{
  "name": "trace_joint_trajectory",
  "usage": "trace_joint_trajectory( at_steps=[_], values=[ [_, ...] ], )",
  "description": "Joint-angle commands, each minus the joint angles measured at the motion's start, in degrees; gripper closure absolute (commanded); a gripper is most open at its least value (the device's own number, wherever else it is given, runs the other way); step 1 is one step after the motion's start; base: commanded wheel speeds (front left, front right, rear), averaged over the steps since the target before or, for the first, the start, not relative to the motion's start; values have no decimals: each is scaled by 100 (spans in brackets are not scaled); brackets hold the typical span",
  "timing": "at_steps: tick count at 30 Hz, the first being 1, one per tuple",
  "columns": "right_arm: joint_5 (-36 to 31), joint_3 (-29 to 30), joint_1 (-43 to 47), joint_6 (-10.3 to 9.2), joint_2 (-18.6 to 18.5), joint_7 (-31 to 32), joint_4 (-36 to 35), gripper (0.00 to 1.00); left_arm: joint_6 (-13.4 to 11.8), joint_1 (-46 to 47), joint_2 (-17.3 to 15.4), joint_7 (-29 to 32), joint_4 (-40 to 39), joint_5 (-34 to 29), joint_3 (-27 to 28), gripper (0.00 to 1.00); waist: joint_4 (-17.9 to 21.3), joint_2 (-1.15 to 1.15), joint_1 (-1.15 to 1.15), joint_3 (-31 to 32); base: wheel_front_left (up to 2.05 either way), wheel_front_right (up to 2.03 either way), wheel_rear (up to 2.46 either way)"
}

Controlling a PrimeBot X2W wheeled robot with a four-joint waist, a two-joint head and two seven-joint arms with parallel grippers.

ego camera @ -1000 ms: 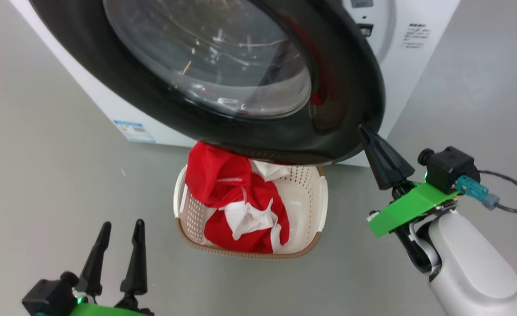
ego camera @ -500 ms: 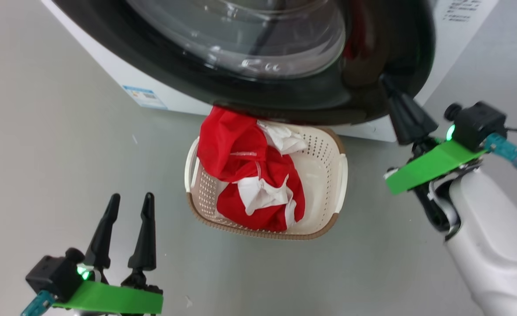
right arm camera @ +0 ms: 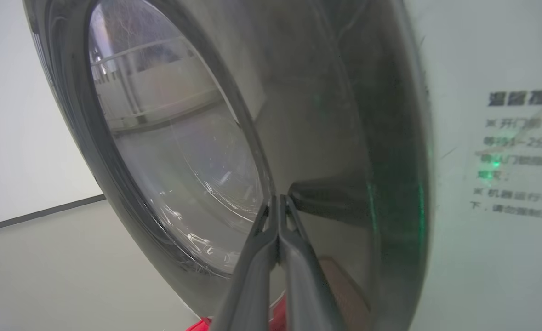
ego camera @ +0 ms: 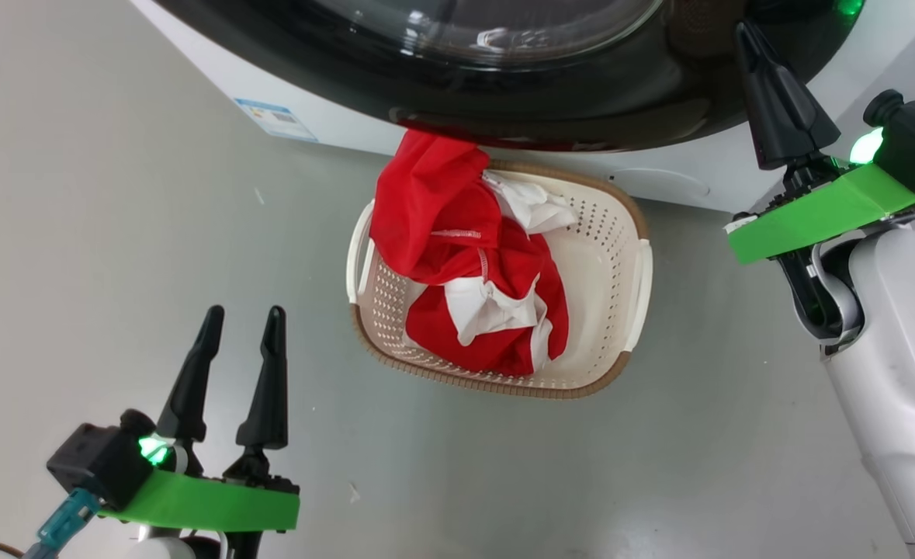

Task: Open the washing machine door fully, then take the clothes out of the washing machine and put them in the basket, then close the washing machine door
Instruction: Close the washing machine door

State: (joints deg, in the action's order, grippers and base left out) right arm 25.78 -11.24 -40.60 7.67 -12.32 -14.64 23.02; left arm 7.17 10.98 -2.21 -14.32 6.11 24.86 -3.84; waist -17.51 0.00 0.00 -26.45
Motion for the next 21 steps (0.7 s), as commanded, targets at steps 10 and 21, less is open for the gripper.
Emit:
trace_joint_trajectory(
  at_steps=[10, 21],
  values=[
    [-7, -65, -61, -19, 46, -36, -135, 100, 32, 46, -67, -68, -37, -64, 192, 0, 20, 0, 0, 96, 0, 0, 0],
    [12, -355, 905, -19, 194, -36, -119, 0, 32, -237, -66, -68, 201, -346, 305, 0, 384, 0, 0, 761, 0, 0, 0]
  ],
)
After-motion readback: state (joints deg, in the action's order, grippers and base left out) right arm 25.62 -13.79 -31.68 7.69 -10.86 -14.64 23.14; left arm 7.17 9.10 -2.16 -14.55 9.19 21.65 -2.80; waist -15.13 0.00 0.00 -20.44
